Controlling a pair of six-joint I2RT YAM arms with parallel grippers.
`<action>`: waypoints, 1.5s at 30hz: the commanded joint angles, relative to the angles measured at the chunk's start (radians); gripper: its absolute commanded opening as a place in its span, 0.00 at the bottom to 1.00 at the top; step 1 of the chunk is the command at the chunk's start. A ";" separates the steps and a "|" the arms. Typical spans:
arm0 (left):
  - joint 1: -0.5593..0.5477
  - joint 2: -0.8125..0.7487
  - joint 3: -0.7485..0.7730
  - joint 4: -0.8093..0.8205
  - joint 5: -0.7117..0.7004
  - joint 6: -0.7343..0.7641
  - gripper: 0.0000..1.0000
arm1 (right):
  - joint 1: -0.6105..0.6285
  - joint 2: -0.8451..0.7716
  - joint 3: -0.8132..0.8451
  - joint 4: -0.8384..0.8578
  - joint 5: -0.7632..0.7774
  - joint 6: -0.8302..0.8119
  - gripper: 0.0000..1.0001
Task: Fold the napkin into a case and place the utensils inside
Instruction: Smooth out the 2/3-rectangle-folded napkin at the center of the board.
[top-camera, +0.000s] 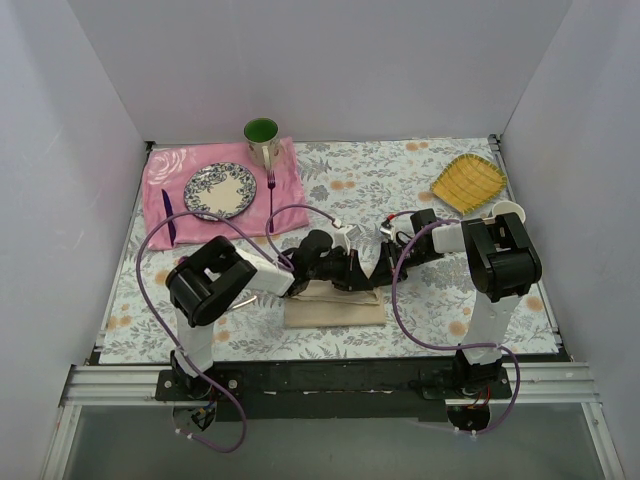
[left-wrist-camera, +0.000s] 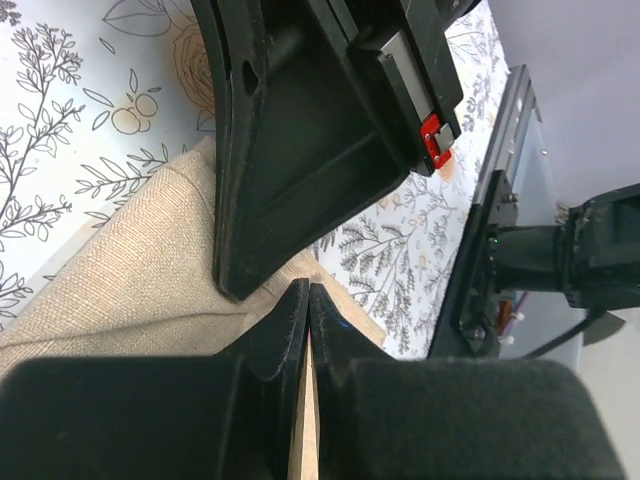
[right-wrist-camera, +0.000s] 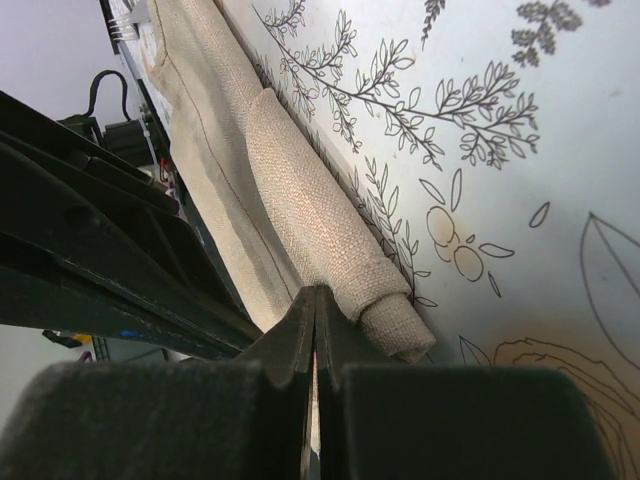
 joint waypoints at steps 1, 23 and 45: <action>-0.032 -0.054 -0.022 0.028 -0.145 0.074 0.00 | 0.002 0.010 0.003 -0.008 0.038 -0.009 0.01; -0.147 -0.083 -0.426 0.840 -0.054 1.428 0.00 | 0.003 0.033 0.020 -0.041 0.064 -0.055 0.01; -0.153 0.058 -0.307 0.806 -0.072 1.511 0.00 | 0.003 0.036 0.011 -0.041 0.055 -0.061 0.01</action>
